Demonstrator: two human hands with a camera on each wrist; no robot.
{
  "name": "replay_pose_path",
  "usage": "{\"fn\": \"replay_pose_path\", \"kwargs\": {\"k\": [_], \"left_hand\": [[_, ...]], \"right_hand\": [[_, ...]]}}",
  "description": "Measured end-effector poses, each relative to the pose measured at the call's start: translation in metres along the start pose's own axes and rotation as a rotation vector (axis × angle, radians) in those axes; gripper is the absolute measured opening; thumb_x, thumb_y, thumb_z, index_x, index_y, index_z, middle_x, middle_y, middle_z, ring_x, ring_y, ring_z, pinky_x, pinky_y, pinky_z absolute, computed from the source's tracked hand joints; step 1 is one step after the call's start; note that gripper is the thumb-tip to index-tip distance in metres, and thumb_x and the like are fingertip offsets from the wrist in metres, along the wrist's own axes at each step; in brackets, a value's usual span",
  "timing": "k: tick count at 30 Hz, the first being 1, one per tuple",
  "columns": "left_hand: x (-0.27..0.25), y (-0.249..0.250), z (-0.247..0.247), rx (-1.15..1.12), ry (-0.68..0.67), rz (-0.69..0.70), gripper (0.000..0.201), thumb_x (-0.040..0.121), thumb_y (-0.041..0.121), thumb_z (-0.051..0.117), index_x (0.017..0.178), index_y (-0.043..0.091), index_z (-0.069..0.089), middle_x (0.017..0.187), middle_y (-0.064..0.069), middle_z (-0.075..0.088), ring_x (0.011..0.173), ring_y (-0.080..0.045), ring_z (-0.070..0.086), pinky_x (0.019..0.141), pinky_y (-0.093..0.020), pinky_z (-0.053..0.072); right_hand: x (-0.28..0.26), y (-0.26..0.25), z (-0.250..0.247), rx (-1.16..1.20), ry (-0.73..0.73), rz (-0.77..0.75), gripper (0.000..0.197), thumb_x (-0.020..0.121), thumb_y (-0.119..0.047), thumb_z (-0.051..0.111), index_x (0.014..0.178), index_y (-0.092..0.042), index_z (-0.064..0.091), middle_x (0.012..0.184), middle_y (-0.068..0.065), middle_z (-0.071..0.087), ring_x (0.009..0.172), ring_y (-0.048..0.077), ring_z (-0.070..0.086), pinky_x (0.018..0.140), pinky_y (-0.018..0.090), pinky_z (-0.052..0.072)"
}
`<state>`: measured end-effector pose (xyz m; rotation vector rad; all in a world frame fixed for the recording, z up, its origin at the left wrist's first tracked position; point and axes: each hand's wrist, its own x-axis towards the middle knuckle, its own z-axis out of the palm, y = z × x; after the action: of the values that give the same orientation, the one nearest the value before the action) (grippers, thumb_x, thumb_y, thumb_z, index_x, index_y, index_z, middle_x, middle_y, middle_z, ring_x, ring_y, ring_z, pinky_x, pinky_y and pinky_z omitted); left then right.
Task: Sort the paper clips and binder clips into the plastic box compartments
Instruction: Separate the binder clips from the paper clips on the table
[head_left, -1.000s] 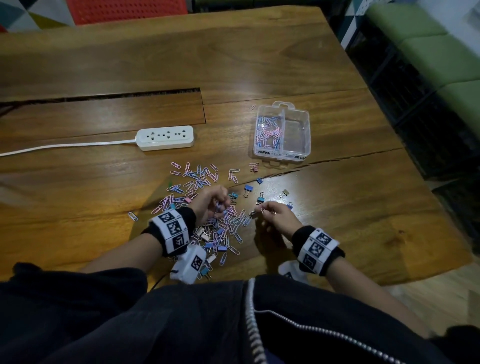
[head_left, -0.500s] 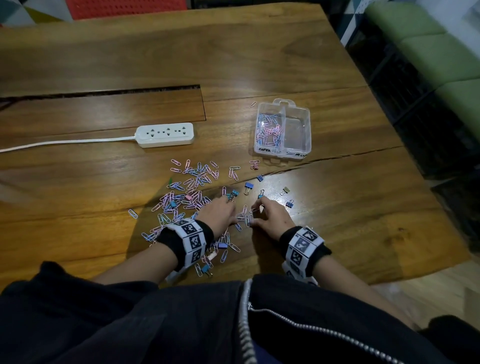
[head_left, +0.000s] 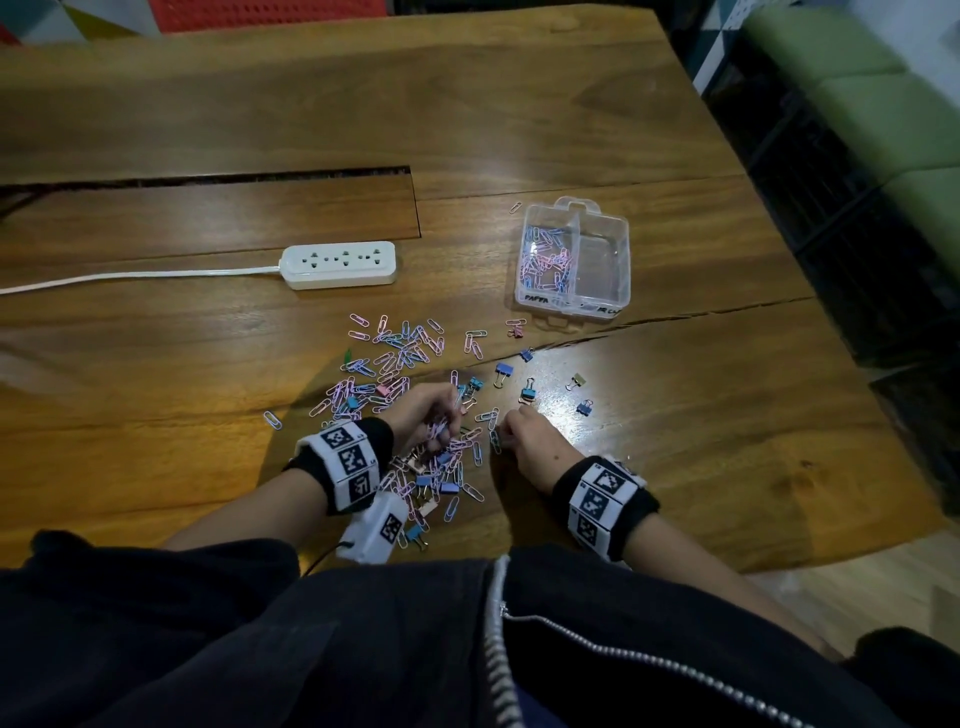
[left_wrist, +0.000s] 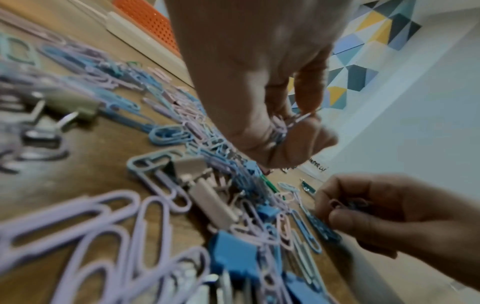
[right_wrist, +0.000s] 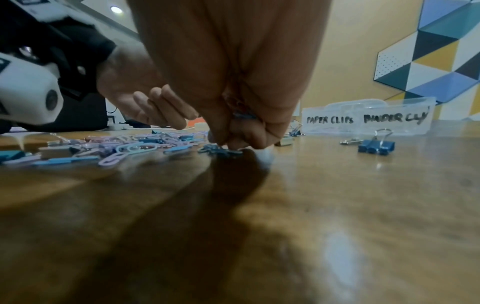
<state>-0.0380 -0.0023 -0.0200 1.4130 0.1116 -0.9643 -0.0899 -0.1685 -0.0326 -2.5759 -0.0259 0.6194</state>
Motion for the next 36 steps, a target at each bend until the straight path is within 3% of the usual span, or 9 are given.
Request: {"fn": "replay_pose_path", "kwargs": {"k": [4, 8, 15, 18, 20, 25, 29, 32, 36], "left_hand": [[-0.002, -0.002, 0.002, -0.055, -0.084, -0.019, 0.012, 0.074, 0.012, 0.036, 0.064, 0.008, 0.043, 0.047, 0.000, 0.055, 0.034, -0.008, 0.042, 0.031, -0.012, 0.032], [-0.004, 0.000, 0.008, 0.105, -0.087, 0.006, 0.024, 0.077, 0.028, 0.041, 0.064, 0.010, 0.049, 0.046, 0.004, 0.056, 0.034, -0.004, 0.040, 0.031, -0.012, 0.030], [-0.008, 0.009, 0.007, 0.279, 0.070, 0.021, 0.031, 0.094, 0.009, 0.035, 0.072, 0.011, 0.057, 0.061, 0.001, 0.058, 0.038, -0.001, 0.045, 0.036, -0.013, 0.033], [-0.010, 0.009, 0.008, 0.670, 0.105, 0.071, 0.021, 0.093, 0.012, 0.042, 0.082, 0.013, 0.059, 0.090, -0.009, 0.060, 0.076, -0.016, 0.058, 0.071, -0.028, 0.049], [-0.013, 0.007, 0.009, 1.094, 0.104, 0.113, 0.022, 0.090, 0.028, 0.051, 0.102, 0.012, 0.060, 0.108, -0.008, 0.055, 0.096, -0.018, 0.053, 0.085, -0.031, 0.046], [-0.008, -0.005, 0.010, 1.492, 0.080, 0.185, 0.063, 0.070, 0.054, 0.067, 0.119, 0.017, 0.051, 0.116, -0.001, 0.046, 0.106, -0.015, 0.045, 0.086, -0.026, 0.043], [-0.005, -0.010, 0.010, 1.510, 0.080, 0.208, 0.050, 0.074, 0.045, 0.067, 0.112, 0.016, 0.053, 0.117, -0.003, 0.047, 0.104, -0.016, 0.046, 0.086, -0.025, 0.043], [-0.006, -0.010, 0.012, 1.540, 0.061, 0.199, 0.041, 0.084, 0.042, 0.057, 0.111, 0.012, 0.054, 0.115, -0.005, 0.048, 0.104, -0.017, 0.048, 0.086, -0.026, 0.043], [-0.007, -0.009, 0.012, 1.598, 0.032, 0.216, 0.039, 0.092, 0.040, 0.044, 0.114, 0.009, 0.051, 0.117, -0.007, 0.048, 0.106, -0.020, 0.047, 0.090, -0.029, 0.042]], "right_hand": [[-0.008, -0.007, 0.004, 0.019, 0.006, 0.020, 0.038, 0.087, -0.030, 0.055, 0.114, -0.005, 0.047, 0.117, 0.007, 0.045, 0.107, 0.021, 0.044, 0.095, 0.032, 0.040], [-0.010, -0.018, 0.010, -0.062, -0.040, -0.024, 0.036, 0.087, -0.004, 0.049, 0.123, -0.003, 0.043, 0.129, 0.013, 0.043, 0.118, 0.024, 0.041, 0.103, 0.030, 0.035], [-0.007, -0.017, 0.009, -0.092, -0.106, -0.071, 0.037, 0.086, 0.003, 0.049, 0.123, 0.000, 0.045, 0.128, 0.014, 0.045, 0.119, 0.026, 0.042, 0.105, 0.031, 0.035], [-0.012, -0.010, 0.001, 0.266, -0.054, 0.020, 0.010, 0.090, -0.003, 0.046, 0.096, -0.009, 0.052, 0.103, 0.011, 0.053, 0.102, 0.023, 0.050, 0.086, 0.027, 0.042], [-0.013, -0.002, -0.006, 0.594, -0.040, 0.102, 0.015, 0.091, -0.004, 0.045, 0.081, -0.015, 0.049, 0.092, 0.005, 0.054, 0.093, 0.020, 0.051, 0.074, 0.022, 0.043], [-0.009, 0.009, -0.023, 1.198, -0.138, 0.236, 0.027, 0.093, 0.000, 0.036, 0.088, -0.017, 0.057, 0.088, 0.007, 0.057, 0.071, 0.016, 0.049, 0.059, 0.023, 0.039], [-0.004, 0.002, -0.034, 1.411, -0.160, 0.281, 0.030, 0.095, 0.001, 0.025, 0.085, -0.005, 0.053, 0.078, 0.006, 0.050, 0.061, 0.012, 0.044, 0.048, 0.016, 0.037], [0.002, -0.003, -0.032, 1.333, -0.129, 0.310, 0.031, 0.093, 0.001, 0.026, 0.082, -0.008, 0.053, 0.074, 0.004, 0.050, 0.057, 0.011, 0.040, 0.049, 0.018, 0.033], [0.008, -0.010, -0.021, 0.767, -0.025, 0.237, 0.031, 0.095, -0.005, 0.029, 0.078, -0.018, 0.052, 0.077, -0.001, 0.049, 0.065, 0.012, 0.043, 0.053, 0.019, 0.031]]}}
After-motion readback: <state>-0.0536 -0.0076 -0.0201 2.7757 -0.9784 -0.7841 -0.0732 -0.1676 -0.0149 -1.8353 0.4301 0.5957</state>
